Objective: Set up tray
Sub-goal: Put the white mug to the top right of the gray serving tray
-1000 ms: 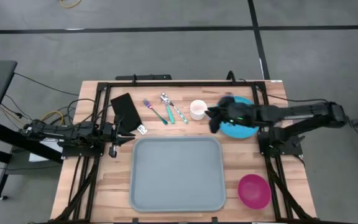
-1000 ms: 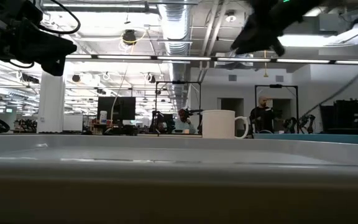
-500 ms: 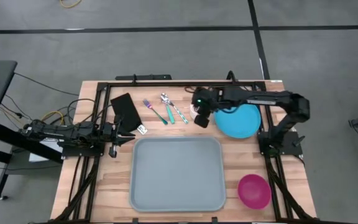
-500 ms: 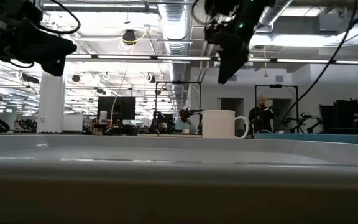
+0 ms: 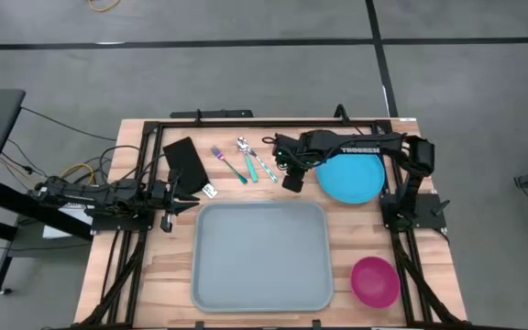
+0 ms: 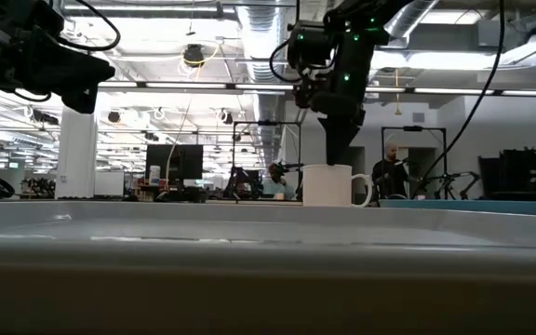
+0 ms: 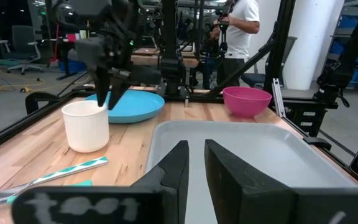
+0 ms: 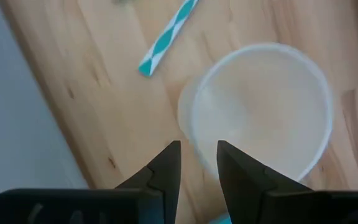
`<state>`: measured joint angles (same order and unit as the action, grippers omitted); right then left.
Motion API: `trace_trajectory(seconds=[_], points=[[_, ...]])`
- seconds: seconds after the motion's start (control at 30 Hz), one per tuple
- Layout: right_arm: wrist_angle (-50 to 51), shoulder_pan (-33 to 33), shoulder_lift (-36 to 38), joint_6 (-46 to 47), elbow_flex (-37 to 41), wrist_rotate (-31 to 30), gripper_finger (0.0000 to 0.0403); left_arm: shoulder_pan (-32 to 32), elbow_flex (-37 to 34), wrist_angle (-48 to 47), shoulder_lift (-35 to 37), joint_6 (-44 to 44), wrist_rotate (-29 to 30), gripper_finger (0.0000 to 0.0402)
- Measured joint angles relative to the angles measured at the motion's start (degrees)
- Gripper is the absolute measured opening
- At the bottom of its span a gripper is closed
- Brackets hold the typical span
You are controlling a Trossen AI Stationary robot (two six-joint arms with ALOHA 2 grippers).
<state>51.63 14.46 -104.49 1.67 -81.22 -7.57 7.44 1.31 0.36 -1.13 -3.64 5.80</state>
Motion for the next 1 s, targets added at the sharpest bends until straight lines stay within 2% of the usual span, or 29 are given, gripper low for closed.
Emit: trace_trajectory(seconds=[0.43, 0.83, 1.0], points=[[-0.96, 0.33, 0.98, -3.22, 0.06, -1.37, 0.0108, 0.02, 0.01, 0.00, 0.00, -0.01, 0.02, 0.0040], [-2.67, 0.33, 0.98, -3.23, 0.06, -1.53, 0.0206, 0.01, 0.00, 0.00, 0.00, 0.00, 0.02, 0.0040], [-2.64, 0.22, 0.98, -3.21, 0.06, -0.68, 0.0220, 0.00, 0.00, 0.00, 0.00, -0.01, 0.02, 0.0040]])
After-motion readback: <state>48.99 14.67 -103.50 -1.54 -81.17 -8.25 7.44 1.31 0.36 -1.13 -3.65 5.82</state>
